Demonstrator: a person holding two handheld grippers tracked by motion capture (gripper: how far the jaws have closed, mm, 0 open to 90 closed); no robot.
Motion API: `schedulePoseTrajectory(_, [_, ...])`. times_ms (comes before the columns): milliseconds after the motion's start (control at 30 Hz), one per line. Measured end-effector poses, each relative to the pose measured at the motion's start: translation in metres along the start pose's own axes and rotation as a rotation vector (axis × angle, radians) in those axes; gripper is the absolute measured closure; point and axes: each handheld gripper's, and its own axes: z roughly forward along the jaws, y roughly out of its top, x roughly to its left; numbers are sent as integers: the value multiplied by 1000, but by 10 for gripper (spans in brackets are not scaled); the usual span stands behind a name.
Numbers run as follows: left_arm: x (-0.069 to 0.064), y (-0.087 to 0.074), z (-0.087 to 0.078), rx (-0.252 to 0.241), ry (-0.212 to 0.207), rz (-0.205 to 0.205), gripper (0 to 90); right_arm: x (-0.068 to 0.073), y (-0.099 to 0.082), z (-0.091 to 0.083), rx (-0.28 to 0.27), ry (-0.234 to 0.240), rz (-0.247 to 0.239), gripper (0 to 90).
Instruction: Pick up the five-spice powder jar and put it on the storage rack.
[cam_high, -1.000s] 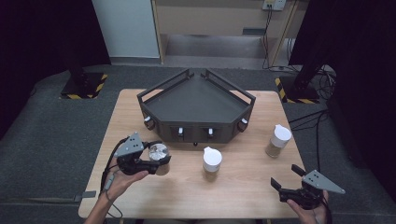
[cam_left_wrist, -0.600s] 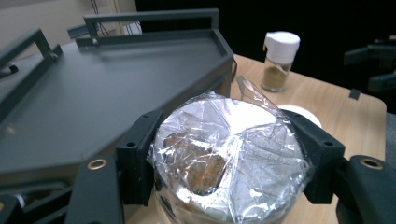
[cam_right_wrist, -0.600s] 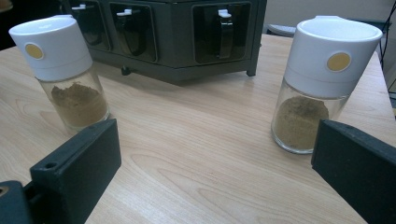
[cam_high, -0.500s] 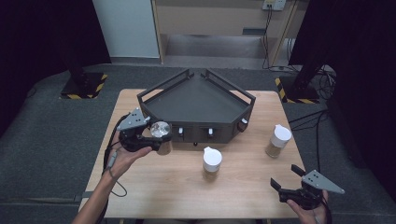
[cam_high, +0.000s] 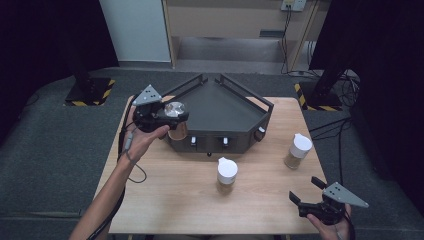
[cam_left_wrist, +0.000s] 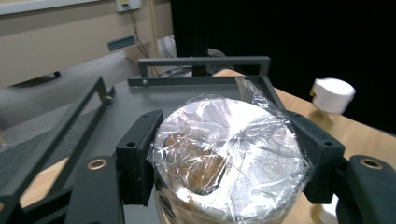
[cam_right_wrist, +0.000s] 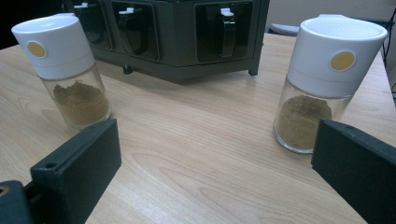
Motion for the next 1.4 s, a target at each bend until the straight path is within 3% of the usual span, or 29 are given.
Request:
schedulePoseTrajectory(300, [8, 17, 25, 17, 75, -29, 334, -1, 0, 0, 5, 7, 0, 18])
schedulePoseTrajectory(567, [14, 17, 44, 25, 137, -67, 334, -1, 0, 1, 5, 12, -3, 18])
schedulePoseTrajectory(1067, [29, -3, 72, 18, 248, -146, 333, -2, 0, 1, 5, 15, -1, 18])
schedulePoseTrajectory(1400, [30, -15, 85, 30, 281, -153, 333, -3, 0, 1, 6, 18, 2, 18])
